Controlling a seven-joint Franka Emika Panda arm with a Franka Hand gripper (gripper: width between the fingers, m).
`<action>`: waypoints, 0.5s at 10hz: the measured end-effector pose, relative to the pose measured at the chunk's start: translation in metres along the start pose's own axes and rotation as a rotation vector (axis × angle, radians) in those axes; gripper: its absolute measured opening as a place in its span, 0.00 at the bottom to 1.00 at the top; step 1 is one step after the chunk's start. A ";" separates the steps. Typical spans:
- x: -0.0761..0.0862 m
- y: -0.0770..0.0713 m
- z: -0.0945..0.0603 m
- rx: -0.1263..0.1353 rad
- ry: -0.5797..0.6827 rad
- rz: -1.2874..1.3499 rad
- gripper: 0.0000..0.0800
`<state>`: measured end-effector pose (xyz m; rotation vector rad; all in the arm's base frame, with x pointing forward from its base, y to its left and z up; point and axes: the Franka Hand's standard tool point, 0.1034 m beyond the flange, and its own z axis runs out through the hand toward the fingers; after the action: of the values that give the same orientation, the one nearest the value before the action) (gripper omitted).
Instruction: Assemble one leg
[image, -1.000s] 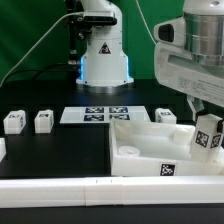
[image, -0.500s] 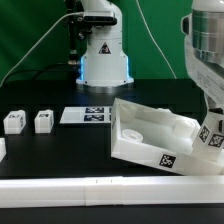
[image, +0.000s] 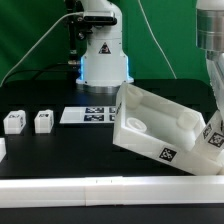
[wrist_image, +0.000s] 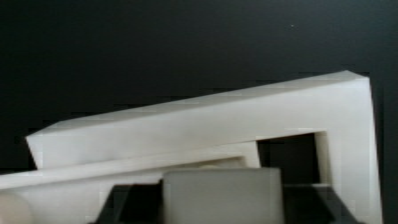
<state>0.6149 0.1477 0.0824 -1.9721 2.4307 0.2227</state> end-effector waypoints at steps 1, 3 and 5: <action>0.000 0.000 0.000 0.000 0.002 -0.034 0.37; -0.001 0.001 0.002 -0.002 0.003 -0.042 0.37; -0.002 0.002 0.002 -0.003 0.003 -0.056 0.78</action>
Offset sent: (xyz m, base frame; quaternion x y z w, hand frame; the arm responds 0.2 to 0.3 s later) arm -0.0007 0.0000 -0.0012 0.0015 -0.0031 -0.0021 1.0000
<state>0.6134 0.1507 0.0804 -2.0394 2.3750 0.2223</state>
